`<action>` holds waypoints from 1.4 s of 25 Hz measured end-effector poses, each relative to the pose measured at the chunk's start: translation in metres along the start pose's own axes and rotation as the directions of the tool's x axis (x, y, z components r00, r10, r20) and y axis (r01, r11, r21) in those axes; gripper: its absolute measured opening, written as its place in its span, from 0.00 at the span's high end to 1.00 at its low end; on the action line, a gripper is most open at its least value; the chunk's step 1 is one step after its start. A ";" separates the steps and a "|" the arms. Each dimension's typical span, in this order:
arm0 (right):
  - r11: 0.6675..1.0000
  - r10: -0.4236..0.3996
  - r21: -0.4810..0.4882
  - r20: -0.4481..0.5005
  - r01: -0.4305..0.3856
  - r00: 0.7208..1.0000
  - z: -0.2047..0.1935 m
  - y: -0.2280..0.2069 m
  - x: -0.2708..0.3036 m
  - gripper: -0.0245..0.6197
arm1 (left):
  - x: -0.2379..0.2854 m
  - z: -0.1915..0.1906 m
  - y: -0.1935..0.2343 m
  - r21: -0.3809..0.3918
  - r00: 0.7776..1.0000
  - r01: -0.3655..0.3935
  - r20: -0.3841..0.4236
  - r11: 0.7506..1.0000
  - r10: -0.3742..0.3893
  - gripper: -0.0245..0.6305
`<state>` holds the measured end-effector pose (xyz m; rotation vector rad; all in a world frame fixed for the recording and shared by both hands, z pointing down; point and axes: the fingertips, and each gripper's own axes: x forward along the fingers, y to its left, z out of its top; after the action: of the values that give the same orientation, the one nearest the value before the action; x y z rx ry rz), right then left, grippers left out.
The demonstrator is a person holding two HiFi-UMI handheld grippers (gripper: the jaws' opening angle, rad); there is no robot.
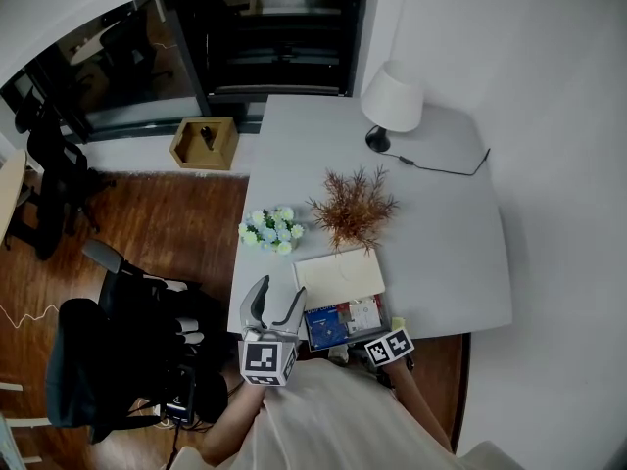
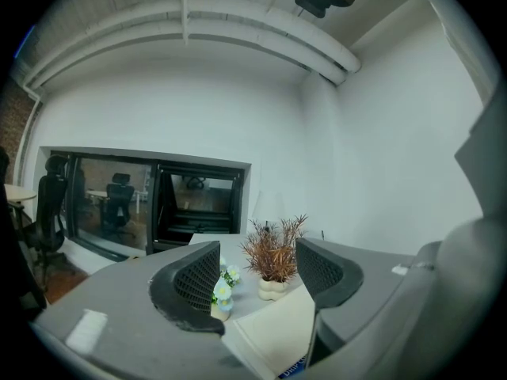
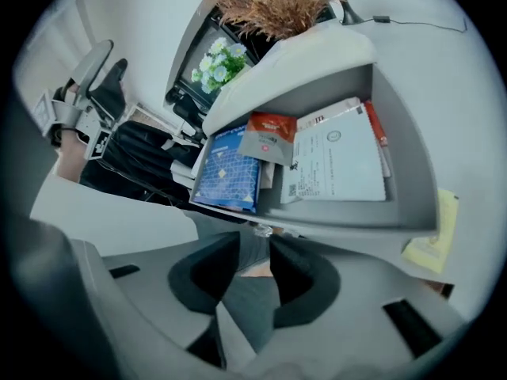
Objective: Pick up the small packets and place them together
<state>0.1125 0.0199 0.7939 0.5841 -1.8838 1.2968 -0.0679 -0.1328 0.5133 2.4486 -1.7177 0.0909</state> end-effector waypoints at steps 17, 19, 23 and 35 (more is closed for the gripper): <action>0.848 0.085 -0.266 0.922 0.459 0.377 0.204 0.110 -0.256 0.38 | 0.007 0.033 -0.016 0.019 0.996 0.059 0.071 0.998 -0.060 0.53; 0.813 0.081 -0.226 0.957 0.536 0.279 0.214 0.121 -0.277 0.36 | 0.003 0.048 -0.017 0.053 0.990 0.063 0.123 0.997 -0.069 0.53; 0.784 0.052 -0.179 0.973 0.595 0.224 0.219 0.124 -0.292 0.36 | 0.004 0.053 -0.013 0.084 0.990 0.068 0.117 0.994 -0.078 0.36; 0.817 0.110 -0.362 0.862 0.449 0.495 0.207 0.124 -0.238 0.42 | -0.004 0.044 0.006 -0.003 0.993 0.039 0.112 0.999 -0.039 0.49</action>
<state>0.0982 -0.1357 0.4936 1.2213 -2.7459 0.1607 -0.0766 -0.1384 0.4694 2.5269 -1.7098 -0.0569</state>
